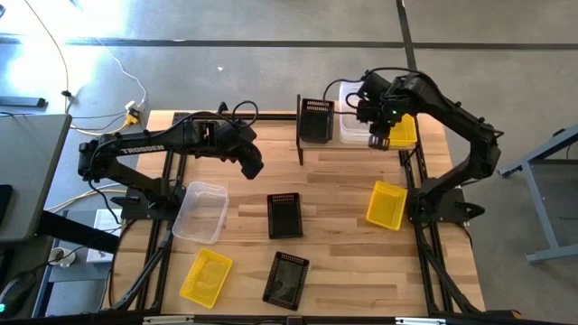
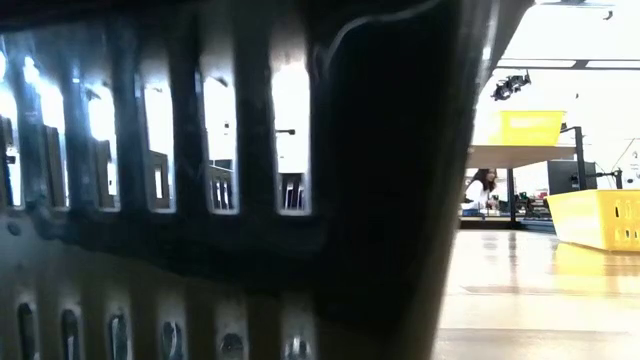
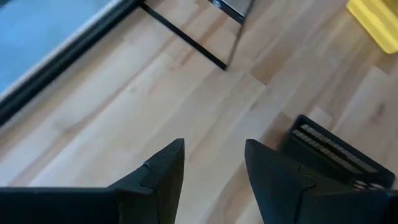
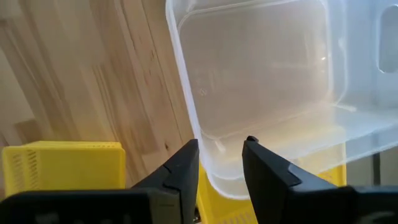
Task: Stack baskets on shelf by color
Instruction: Stack the right transparent bin on top of the transparent bin on the shelf, then stack the top black bin on top of the black bin on the shelf
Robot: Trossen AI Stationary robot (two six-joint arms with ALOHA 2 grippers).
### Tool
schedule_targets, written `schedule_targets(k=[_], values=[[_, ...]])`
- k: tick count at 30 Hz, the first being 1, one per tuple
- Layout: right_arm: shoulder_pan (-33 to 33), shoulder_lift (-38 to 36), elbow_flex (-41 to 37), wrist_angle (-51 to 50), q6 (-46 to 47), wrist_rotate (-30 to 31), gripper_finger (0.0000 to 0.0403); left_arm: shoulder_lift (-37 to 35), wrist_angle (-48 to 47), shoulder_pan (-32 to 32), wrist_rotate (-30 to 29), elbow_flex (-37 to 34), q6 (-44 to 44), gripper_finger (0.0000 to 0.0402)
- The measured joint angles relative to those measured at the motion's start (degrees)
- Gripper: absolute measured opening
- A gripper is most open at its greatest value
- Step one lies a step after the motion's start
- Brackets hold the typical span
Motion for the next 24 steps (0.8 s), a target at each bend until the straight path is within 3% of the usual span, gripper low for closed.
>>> schedule_targets(k=[9,24], values=[[2.81,-3.60,0.04,0.10,10.59,-0.10,0.0110,0.00,0.67,-1.79,7.43,0.00,0.01,0.0161],[18.96,-4.30,0.04,6.91,42.20,-3.96,0.0110,1.03,8.07,-14.38,7.60,0.02,-0.01,0.0161]])
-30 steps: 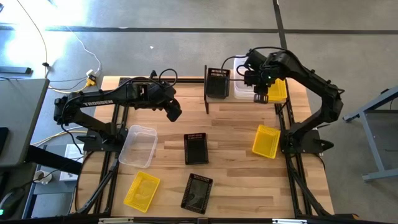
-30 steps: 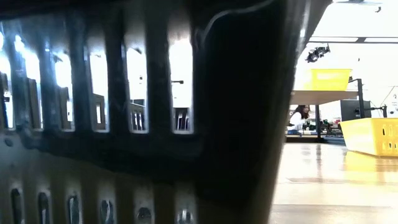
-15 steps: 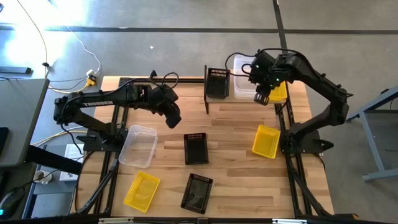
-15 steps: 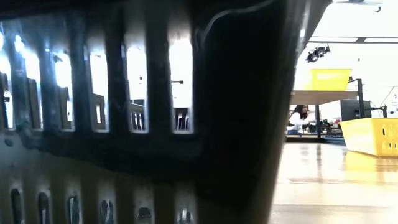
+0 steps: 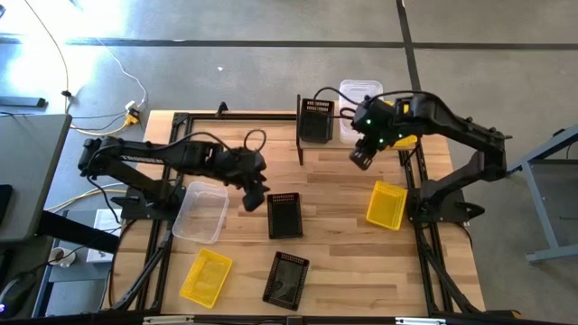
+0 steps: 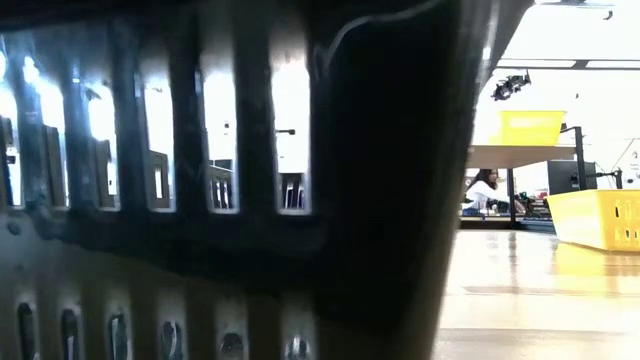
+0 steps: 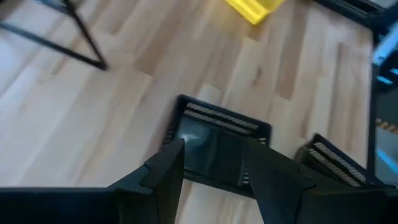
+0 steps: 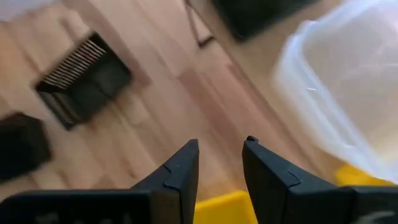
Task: Stack baskets on shelf by color
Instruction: Stack the top black bin on top of the black bin on the shelf
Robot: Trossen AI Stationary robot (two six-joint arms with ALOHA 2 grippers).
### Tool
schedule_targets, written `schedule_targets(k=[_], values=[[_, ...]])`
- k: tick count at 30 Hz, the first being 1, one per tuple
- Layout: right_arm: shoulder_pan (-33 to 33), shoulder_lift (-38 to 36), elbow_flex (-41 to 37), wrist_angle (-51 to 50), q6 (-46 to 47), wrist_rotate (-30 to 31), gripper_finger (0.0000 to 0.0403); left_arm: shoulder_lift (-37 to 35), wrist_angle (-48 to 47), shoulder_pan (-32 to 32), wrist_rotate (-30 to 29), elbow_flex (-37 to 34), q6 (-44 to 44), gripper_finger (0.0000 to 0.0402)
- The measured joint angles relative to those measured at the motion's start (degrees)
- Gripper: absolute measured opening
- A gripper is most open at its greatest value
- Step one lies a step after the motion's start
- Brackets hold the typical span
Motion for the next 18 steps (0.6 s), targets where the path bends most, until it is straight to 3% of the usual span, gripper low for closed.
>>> schedule_targets(k=[8,18], values=[[9.67,0.02,0.01,3.70,13.31,3.43,0.0110,2.17,2.04,-6.34,0.00,-0.01,-1.50,0.0167],[19.96,0.04,0.00,4.06,25.08,10.31,0.0110,7.28,6.38,-12.22,-0.11,-0.13,2.85,0.0210]])
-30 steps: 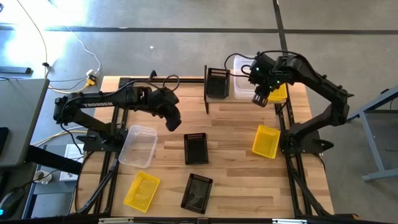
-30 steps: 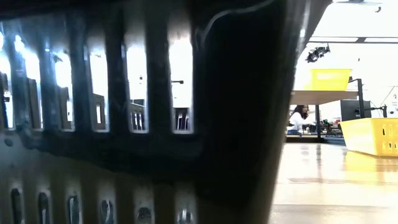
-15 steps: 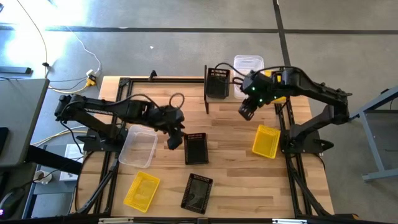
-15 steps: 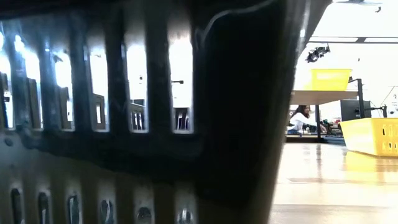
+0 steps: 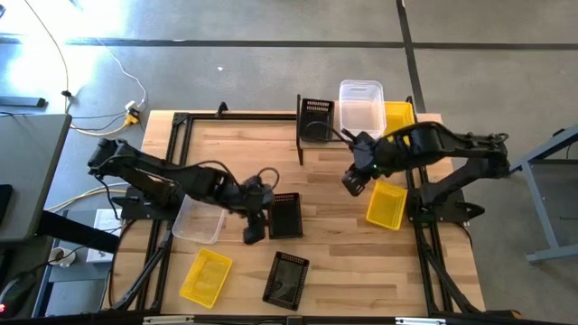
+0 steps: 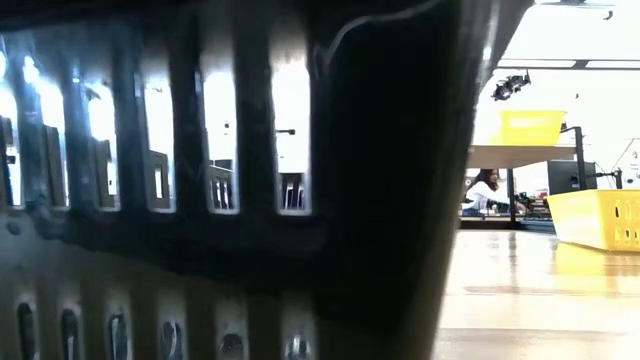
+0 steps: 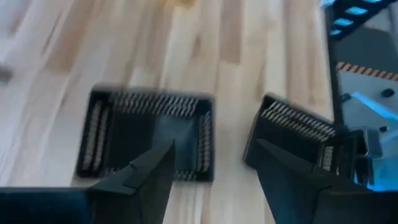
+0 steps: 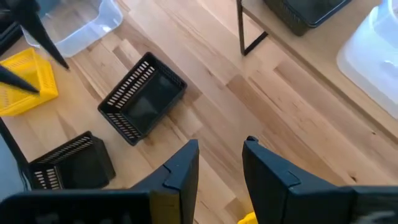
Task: Stack baskets on shelf by color
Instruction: Stack the top black bin on top of the black bin on the shelf
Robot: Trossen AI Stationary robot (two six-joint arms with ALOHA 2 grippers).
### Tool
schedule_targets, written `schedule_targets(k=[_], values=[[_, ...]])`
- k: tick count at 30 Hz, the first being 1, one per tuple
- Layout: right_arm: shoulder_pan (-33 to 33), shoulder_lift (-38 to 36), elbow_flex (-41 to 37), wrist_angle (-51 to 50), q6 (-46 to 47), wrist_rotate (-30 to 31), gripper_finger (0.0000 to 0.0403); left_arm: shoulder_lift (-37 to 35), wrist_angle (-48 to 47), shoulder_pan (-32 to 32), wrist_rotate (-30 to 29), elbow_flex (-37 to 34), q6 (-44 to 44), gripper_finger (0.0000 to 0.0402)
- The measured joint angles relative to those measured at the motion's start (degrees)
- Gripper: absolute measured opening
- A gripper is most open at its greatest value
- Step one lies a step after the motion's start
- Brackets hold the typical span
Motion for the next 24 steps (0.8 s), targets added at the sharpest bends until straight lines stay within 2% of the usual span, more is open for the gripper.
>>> schedule_targets(k=[7,13,24], values=[[3.42,0.02,0.00,0.74,2.48,1.50,0.0110,6.46,2.16,-2.45,0.15,-0.02,6.56,0.0203],[4.23,0.06,0.00,1.09,2.94,1.37,0.0110,12.68,5.90,-3.42,1.96,0.25,7.28,0.0198],[4.21,0.04,0.00,1.16,2.76,1.40,0.0110,22.13,8.06,-3.76,1.11,0.17,7.71,0.0197]])
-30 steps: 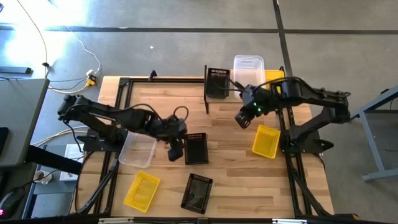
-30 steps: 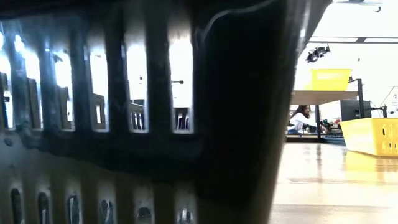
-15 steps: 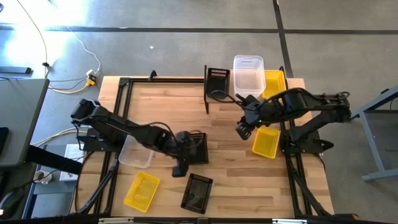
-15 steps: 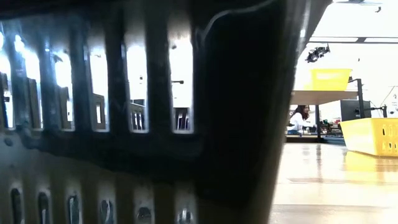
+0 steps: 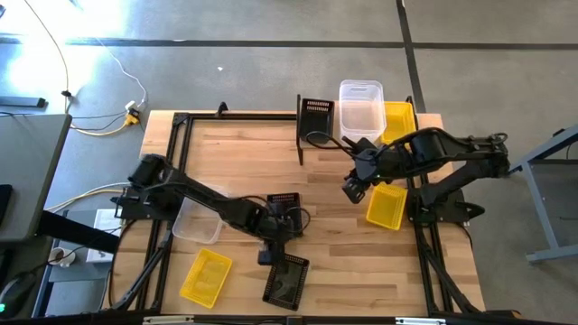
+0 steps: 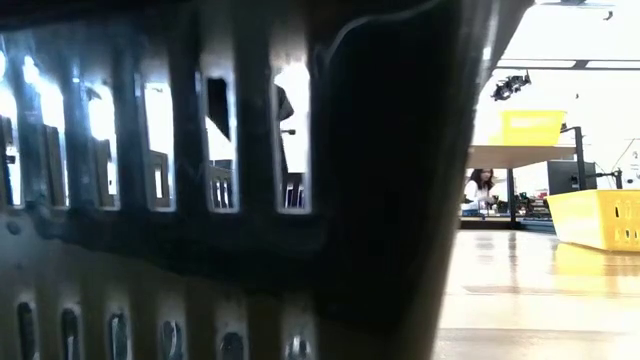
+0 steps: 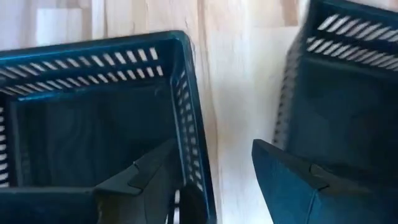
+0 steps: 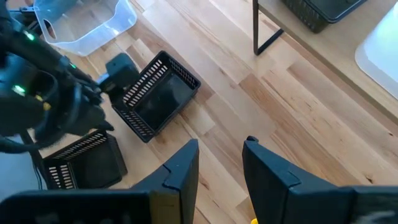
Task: Stack baskets on shelf by color
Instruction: Stack the top black bin on top of the black bin on the shelf
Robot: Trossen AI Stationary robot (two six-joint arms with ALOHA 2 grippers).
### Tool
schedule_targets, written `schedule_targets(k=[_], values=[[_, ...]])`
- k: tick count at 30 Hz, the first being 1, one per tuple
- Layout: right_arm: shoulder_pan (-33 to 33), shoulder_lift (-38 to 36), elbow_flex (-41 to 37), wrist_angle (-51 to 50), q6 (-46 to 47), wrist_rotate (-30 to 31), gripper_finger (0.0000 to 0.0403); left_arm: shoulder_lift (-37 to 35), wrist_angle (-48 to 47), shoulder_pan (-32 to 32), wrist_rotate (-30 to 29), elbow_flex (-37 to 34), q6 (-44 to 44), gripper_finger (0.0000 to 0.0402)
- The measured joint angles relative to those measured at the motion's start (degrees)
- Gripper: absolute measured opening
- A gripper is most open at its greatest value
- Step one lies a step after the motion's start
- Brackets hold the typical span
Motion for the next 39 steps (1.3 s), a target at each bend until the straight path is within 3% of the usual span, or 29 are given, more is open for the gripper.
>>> schedule_targets(k=[8,18,26,39], values=[[0.00,0.01,-0.02,-0.02,0.00,-0.20,0.0110,3.18,-0.80,-0.07,-2.25,-0.03,-0.01,0.0183],[0.00,0.00,-0.02,-0.17,-0.02,-0.12,0.0110,1.63,-1.25,-0.55,0.00,0.03,-0.04,0.0012],[0.00,0.00,-0.02,-0.46,-0.48,1.67,0.0110,-4.75,-3.23,-0.50,0.07,-0.02,-0.04,0.0004],[0.00,-0.02,-0.04,-0.71,4.50,11.22,0.0110,-23.89,-3.83,4.01,-11.76,-0.07,7.81,0.0002]])
